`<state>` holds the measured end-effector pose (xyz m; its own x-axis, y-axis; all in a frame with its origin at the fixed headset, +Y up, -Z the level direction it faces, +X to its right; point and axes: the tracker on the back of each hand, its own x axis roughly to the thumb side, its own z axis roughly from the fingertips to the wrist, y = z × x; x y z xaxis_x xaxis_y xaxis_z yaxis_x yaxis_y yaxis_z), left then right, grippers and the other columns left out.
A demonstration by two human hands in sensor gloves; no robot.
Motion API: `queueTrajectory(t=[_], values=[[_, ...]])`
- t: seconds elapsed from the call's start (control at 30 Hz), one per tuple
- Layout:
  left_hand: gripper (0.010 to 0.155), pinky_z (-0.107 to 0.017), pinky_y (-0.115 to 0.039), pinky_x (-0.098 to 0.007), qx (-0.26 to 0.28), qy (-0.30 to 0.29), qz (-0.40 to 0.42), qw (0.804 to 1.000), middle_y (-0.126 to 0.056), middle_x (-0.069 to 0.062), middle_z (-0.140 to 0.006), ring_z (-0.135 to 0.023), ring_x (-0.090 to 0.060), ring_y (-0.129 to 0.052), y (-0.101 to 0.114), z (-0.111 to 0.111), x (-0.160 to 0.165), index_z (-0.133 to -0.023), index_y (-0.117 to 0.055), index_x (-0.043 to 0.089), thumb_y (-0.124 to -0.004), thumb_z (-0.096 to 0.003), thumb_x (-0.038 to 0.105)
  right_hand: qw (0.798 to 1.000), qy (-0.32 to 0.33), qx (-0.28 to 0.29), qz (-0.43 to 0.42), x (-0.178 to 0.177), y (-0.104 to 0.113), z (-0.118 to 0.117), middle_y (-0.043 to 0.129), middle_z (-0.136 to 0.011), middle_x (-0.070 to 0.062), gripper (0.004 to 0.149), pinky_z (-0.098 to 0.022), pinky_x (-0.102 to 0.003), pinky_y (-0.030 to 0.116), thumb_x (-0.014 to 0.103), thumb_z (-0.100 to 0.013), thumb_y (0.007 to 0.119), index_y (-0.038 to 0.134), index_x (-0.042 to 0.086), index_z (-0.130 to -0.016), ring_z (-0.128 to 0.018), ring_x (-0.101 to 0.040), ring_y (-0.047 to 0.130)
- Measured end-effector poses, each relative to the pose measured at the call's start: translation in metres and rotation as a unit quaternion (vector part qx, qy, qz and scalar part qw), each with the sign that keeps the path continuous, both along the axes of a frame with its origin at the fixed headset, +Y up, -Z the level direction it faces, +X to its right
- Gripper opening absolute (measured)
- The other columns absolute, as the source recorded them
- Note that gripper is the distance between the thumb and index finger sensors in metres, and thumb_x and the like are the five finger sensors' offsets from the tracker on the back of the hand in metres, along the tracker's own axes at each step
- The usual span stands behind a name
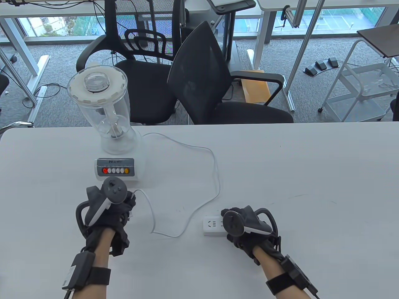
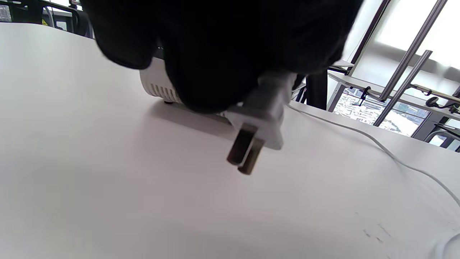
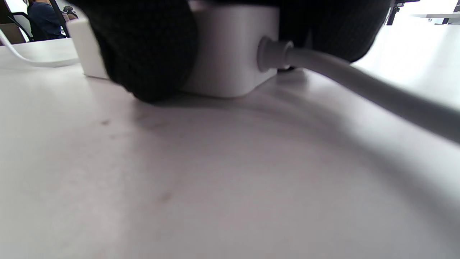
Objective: Plug the blender into the power strip
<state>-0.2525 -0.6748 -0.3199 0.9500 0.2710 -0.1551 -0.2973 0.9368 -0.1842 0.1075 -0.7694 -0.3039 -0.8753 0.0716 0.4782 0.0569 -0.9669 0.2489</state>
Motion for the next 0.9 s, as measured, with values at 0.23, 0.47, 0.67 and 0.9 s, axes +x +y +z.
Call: queueTrajectory(t=[0.23,0.47,0.67,0.9], values=[[0.043,-0.063,-0.081,-0.048,0.054,-0.044,0.057,0.996,-0.104,0.015,-0.071,-0.050,-0.012,-0.110,-0.006,0.009,0.035,-0.078,-0.093,0.043,-0.081,-0.0370,0.050,1.000,0.000,0.000,0.000,0.001,0.000,0.000,0.062,-0.103,-0.027,0.084,-0.057,-0.061,0.068,0.030,-0.040,0.086,0.051,0.004,-0.110,-0.088,-0.049,0.069],[0.043,-0.063,-0.082,-0.048,0.092,-0.075,0.085,0.989,-0.107,0.017,-0.066,-0.044,-0.009,-0.112,-0.022,0.016,0.068,-0.074,-0.096,0.043,-0.082,-0.0348,0.053,1.000,-0.001,0.001,-0.004,0.001,0.000,0.000,0.062,-0.103,-0.027,0.084,-0.057,-0.061,0.068,0.031,-0.040,0.086,0.050,0.004,-0.110,-0.088,-0.049,0.069],[0.043,-0.064,-0.080,-0.050,0.139,-0.098,0.053,0.984,-0.109,0.018,-0.063,-0.042,-0.008,-0.113,-0.025,0.023,0.097,-0.073,-0.096,0.043,-0.082,-0.0353,0.056,1.000,-0.001,0.002,-0.005,0.002,0.000,0.000,0.063,-0.103,-0.026,0.083,-0.057,-0.061,0.068,0.031,-0.040,0.086,0.051,0.004,-0.110,-0.088,-0.049,0.069],[0.040,-0.064,-0.081,-0.050,0.160,-0.123,0.063,0.977,-0.110,0.018,-0.062,-0.041,-0.007,-0.113,-0.031,0.025,0.124,-0.072,-0.096,0.044,-0.084,-0.0367,0.058,1.000,-0.002,0.003,-0.007,0.002,-0.001,0.000,0.063,-0.103,-0.026,0.083,-0.057,-0.061,0.068,0.031,-0.040,0.086,0.051,0.005,-0.110,-0.088,-0.049,0.069]])
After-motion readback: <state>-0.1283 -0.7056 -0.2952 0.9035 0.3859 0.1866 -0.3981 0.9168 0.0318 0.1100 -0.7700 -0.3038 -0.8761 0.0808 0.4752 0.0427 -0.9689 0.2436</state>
